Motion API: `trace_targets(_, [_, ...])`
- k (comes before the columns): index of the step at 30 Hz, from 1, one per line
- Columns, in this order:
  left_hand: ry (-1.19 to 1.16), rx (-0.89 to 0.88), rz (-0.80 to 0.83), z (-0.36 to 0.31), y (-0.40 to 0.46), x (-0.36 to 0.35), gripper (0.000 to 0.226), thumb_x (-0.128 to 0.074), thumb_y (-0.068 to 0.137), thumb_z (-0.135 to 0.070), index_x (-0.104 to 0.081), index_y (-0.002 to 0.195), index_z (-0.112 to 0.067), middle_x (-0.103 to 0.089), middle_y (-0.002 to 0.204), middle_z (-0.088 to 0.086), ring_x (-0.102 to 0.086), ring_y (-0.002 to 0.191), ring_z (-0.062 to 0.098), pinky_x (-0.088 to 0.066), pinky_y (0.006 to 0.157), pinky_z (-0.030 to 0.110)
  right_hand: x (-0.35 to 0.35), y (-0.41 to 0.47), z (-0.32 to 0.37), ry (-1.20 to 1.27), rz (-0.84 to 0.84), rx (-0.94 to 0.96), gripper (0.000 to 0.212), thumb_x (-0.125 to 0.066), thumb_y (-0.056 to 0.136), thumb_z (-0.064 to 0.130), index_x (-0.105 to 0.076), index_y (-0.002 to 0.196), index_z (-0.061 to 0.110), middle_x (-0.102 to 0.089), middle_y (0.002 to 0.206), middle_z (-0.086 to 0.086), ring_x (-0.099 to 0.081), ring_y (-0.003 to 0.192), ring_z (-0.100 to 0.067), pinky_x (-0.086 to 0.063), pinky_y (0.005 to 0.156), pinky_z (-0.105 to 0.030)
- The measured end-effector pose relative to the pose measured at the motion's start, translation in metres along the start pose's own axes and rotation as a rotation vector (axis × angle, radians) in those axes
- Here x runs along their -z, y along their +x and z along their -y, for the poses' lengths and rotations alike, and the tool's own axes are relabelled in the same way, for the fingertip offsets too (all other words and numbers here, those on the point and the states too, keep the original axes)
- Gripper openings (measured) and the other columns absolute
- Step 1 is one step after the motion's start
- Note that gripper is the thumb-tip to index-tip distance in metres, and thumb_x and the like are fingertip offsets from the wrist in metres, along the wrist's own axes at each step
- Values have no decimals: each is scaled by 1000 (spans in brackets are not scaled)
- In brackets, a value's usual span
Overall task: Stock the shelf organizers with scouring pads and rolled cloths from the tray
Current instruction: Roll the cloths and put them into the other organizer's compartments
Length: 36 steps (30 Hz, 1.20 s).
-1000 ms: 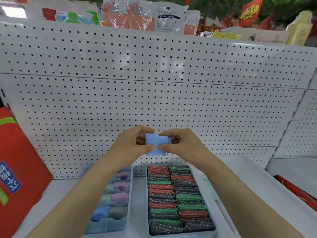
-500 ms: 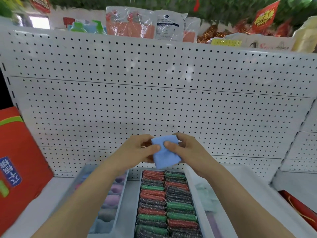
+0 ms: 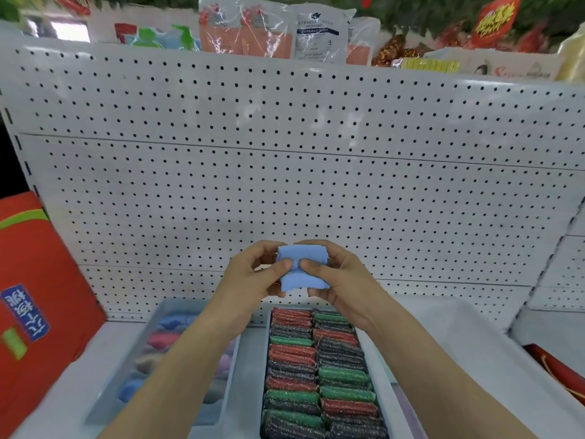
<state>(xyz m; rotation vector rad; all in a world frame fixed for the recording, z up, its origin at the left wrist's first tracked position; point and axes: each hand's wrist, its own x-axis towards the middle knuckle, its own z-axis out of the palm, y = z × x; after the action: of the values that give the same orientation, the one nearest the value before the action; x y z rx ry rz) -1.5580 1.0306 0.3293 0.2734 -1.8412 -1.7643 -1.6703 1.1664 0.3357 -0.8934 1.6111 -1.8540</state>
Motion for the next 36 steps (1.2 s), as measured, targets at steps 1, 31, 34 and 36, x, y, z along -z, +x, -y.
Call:
trace_targets(1, [-28, 6, -4, 0, 1, 5, 15, -64, 92, -7, -68, 104, -15, -65, 97, 10, -65, 67, 11, -52, 60, 21, -6, 3, -1, 38, -3, -21, 23, -63, 93, 7, -68, 115, 11, -70, 107, -12, -68, 86, -24, -57, 68, -30])
trace_targets(31, [65, 756, -71, 168, -54, 295, 33, -67, 93, -18, -58, 123, -10, -68, 103, 12, -64, 82, 21, -53, 70, 30, -253, 36, -196, -845, 219, -286, 25, -77, 70, 23, -55, 72, 10, -48, 64, 1, -40, 61, -10, -34, 59, -31])
trace_targets(34, [-82, 766, -48, 177, -53, 299, 29, -67, 92, -10, -63, 120, -11, -72, 108, 19, -66, 82, 25, -53, 71, 31, -260, 26, -205, -951, 218, -243, 21, -77, 69, 24, -67, 83, 13, -66, 78, -5, -54, 69, -15, -50, 70, -38])
trace_targets(36, [-145, 764, -55, 178, -51, 300, 27, -66, 91, -6, -65, 117, -13, -73, 104, 20, -66, 83, 29, -54, 75, 36, -263, 22, -201, -1050, 248, -211, 21, -77, 72, 26, -73, 92, 22, -71, 89, 0, -60, 84, -19, -52, 77, -37])
